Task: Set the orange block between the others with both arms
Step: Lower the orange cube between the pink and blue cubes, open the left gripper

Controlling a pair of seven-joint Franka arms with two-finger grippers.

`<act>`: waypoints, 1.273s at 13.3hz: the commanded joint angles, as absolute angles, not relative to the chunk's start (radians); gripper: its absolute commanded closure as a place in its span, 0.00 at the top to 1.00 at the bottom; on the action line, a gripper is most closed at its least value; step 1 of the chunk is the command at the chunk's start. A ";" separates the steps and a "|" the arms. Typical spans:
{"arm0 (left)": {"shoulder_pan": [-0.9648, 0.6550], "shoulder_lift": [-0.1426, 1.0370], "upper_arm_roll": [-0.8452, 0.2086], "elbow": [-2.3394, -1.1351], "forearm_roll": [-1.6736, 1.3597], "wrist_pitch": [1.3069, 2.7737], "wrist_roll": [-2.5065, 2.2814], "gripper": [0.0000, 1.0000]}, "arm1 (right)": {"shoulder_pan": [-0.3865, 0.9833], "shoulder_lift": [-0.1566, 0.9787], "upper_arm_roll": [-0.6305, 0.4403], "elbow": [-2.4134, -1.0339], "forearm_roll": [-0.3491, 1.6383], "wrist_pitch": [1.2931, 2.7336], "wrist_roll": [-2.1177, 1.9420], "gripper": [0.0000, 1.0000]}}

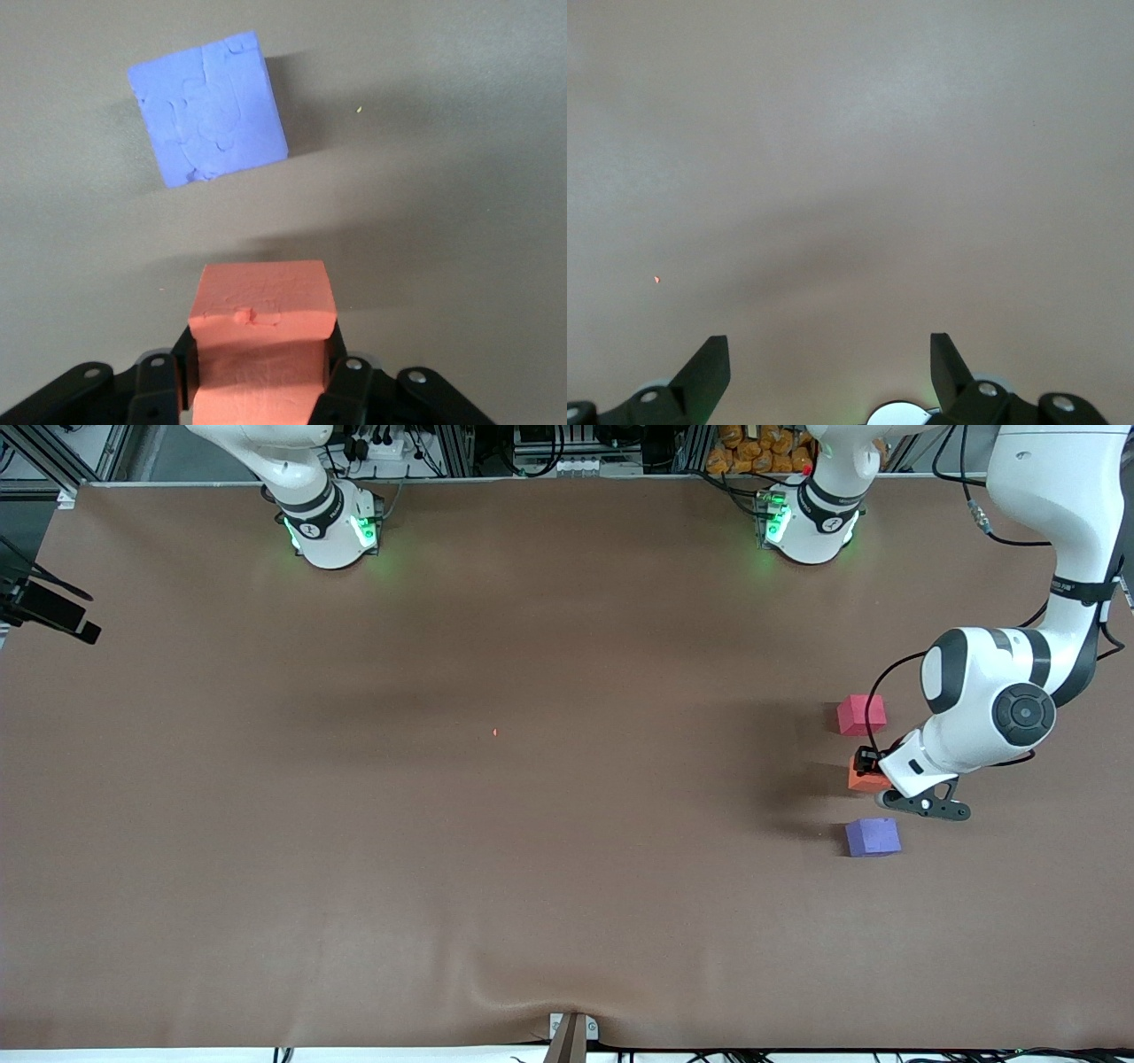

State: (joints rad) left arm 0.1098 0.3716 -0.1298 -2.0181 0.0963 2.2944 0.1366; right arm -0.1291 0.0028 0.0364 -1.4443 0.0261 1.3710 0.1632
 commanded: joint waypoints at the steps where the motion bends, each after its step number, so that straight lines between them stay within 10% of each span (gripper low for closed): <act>1: 0.144 0.383 -0.144 -2.026 0.100 2.322 0.146 0.00 | -0.191 -0.003 0.032 -1.436 0.041 1.359 0.075 1.00; 17: 0.160 0.476 -0.140 -2.025 0.032 2.424 0.066 0.00 | -0.209 -0.008 0.040 -1.443 0.075 1.342 0.089 1.00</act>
State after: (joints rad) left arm 0.1527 0.4663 -0.1307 -2.0199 0.0376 2.3974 0.0770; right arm -0.1978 0.0023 0.0264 -1.4429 0.0591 1.3548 0.0843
